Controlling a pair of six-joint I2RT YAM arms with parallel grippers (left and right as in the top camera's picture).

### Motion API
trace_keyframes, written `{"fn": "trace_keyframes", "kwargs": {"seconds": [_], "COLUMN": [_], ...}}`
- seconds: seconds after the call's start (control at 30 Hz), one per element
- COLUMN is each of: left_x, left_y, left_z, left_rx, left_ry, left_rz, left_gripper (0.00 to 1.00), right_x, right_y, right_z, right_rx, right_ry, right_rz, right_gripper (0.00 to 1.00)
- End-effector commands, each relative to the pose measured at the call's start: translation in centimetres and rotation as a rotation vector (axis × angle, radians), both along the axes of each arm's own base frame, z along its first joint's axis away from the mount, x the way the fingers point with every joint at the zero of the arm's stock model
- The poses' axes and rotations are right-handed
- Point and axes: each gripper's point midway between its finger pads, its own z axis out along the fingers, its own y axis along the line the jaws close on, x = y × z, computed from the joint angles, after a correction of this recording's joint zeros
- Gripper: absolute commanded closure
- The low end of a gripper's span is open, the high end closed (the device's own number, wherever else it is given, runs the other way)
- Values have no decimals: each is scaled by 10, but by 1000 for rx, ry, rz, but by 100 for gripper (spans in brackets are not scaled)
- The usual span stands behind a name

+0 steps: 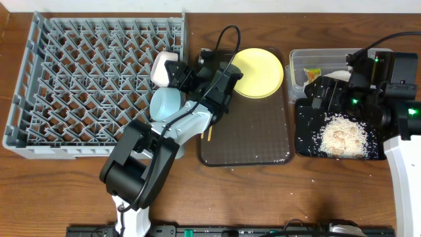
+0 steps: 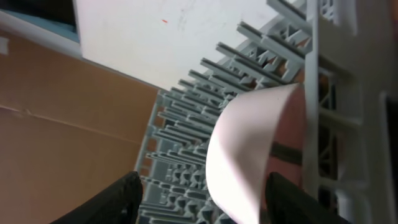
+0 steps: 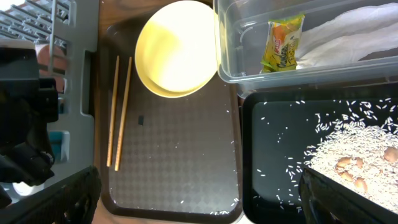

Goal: Sort waste into correct bins and load items into the dishwasher
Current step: 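Set the pink bowl down in the rack and open the left gripper, then raise the left arm from the rack and move the right gripper to the yellow plate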

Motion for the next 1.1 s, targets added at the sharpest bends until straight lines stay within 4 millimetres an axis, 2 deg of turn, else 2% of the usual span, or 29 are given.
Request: {"fn": "trace_keyframes", "kwargs": {"seconds": [0.0, 0.13, 0.23, 0.37, 0.5, 0.53, 0.63, 0.8, 0.9, 1.07], "left_x": [3, 2, -8, -34, -57, -61, -64, -55, -50, -55], "left_y": [-10, -26, -44, -82, -128, -134, -134, -139, -142, -127], "left_z": [24, 55, 66, 65, 55, 53, 56, 84, 94, 106], "left_rx": [-144, -351, -572, -905, -1203, -1231, -1246, -1187, -1168, -1161], "left_ry": [-90, -152, -130, 2, 165, 193, 251, 353, 392, 398], "left_rz": [-46, -147, -243, -364, -454, -463, -397, -332, -301, -271], "left_gripper": [34, 31, 28, 28, 27, 27, 27, 17, 15, 14], "right_x": [1, 1, 1, 1, 1, 1, 1, 1, 1, 1], "right_y": [-2, -2, -2, -2, -2, -2, -2, -2, -2, -2], "right_z": [8, 8, 8, 8, 8, 8, 8, 8, 8, 8], "right_rx": [0, 1, 1, 1, 1, 1, 1, 1, 1, 1], "right_ry": [-21, -21, -21, -21, -21, -21, -21, -21, -21, -21], "right_rz": [-12, -12, -12, -12, -12, -12, -12, -12, -12, -12], "right_gripper": [1, 1, 1, 1, 1, 1, 1, 1, 1, 1]}}
